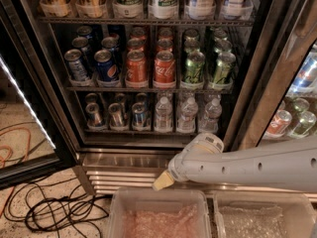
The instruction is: Pick redbull can from bottom shelf of fridge
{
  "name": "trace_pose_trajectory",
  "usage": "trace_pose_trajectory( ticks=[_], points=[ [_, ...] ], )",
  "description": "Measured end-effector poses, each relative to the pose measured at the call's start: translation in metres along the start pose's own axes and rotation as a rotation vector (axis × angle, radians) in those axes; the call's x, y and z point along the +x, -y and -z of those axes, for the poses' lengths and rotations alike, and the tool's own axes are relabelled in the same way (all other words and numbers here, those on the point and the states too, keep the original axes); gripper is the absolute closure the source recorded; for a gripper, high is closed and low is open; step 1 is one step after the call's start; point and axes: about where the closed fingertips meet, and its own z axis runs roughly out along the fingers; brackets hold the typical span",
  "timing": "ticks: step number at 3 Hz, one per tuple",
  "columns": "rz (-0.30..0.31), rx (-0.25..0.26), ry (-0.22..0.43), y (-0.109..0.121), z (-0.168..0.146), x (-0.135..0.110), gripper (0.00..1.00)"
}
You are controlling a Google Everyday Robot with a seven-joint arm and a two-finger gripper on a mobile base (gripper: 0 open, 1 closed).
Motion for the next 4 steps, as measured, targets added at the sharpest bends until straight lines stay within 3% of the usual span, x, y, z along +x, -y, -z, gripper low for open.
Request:
trace_pose_trajectory(
  ticks=[1, 2, 3, 4],
  points=[
    [0.0, 0.0, 0.0, 0.0, 0.0, 0.0, 0.0],
    [-0.015, 0.012, 0.056, -0.001, 0.008, -0.014, 0.0],
    [-0.053, -0.029, 0.244, -0.014, 0.033, -0.055, 0.0],
    [-0.043, -0.152, 0.366, -0.052, 0.033, -0.078, 0.0]
  ],
)
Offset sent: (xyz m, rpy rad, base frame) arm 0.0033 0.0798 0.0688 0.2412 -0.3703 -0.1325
